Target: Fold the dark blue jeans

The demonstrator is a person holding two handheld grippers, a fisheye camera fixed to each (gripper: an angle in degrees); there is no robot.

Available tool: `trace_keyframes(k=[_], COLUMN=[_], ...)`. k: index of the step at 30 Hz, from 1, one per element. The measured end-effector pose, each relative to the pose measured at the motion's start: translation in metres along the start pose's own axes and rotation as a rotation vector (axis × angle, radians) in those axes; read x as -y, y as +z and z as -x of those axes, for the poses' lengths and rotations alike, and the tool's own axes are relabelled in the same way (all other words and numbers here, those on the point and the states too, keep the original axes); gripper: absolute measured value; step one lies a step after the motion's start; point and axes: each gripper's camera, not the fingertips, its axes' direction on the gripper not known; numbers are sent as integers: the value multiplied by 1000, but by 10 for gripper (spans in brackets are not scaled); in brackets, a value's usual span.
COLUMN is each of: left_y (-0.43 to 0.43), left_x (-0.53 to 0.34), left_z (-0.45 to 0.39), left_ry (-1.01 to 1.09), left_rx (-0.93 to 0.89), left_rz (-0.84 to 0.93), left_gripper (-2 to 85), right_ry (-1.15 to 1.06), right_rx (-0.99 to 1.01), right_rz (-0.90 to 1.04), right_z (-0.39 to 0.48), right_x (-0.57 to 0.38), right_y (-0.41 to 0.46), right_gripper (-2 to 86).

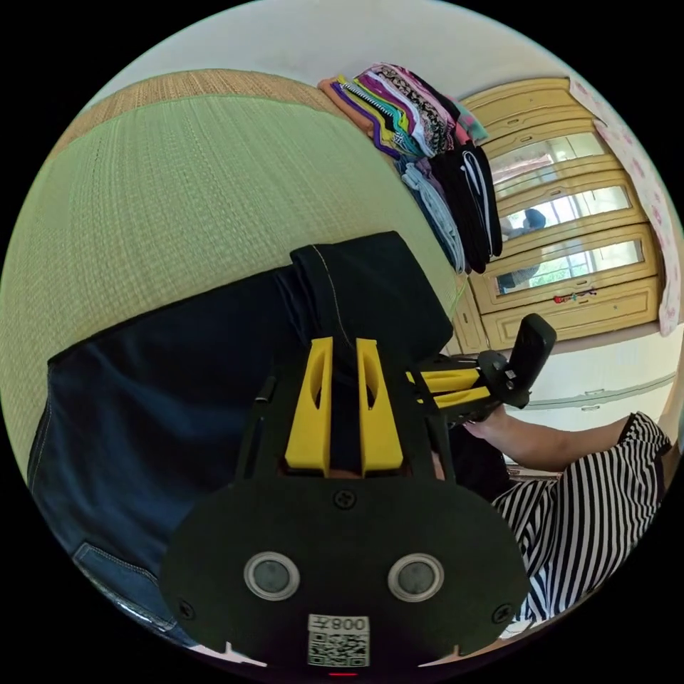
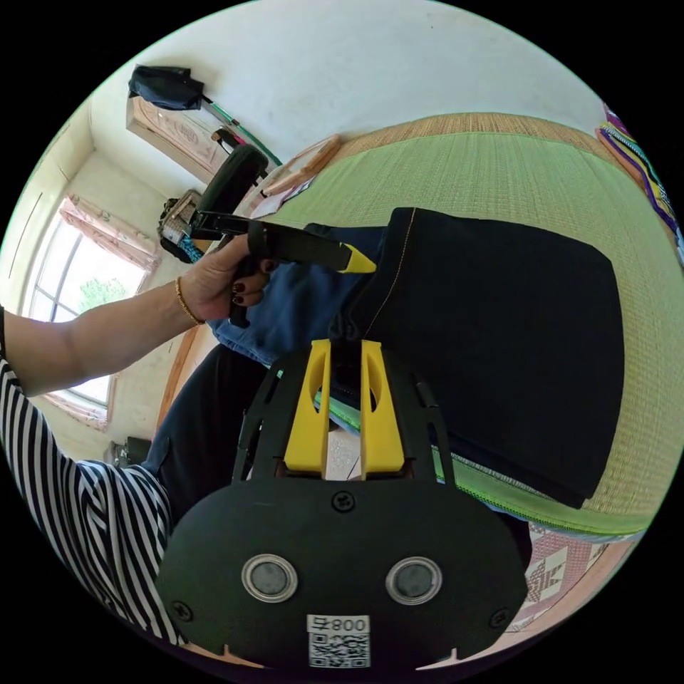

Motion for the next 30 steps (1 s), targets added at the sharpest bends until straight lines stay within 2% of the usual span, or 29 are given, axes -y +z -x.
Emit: trace_keyframes(k=[5,8,15,23,28,30], left_y=[3,2,-10,-17,-4,-1], left_x=[-12,-17,-36,-63,-72,-76], left_z=[11,20,34,44,53,55], left_ry=[-29,-65,-69,-66,-95,-113], left_rx=[58,99,43,9,21,106], left_rz=[41,47,2,-41,-30,-7], left_gripper=[67,41,7,1,0,0], right_ry=[-20,-22,-7,2,10,32], right_rx=[-33,-43,2,91,49,30], right_rz=[15,11,-3,-128,-15,47], right_z=[5,6,-1,-16,-29,-34], right_x=[8,11,17,22,37,38], right_y=[26,36,37,6,46,65], right_gripper=[85,88,83,36,9,5])
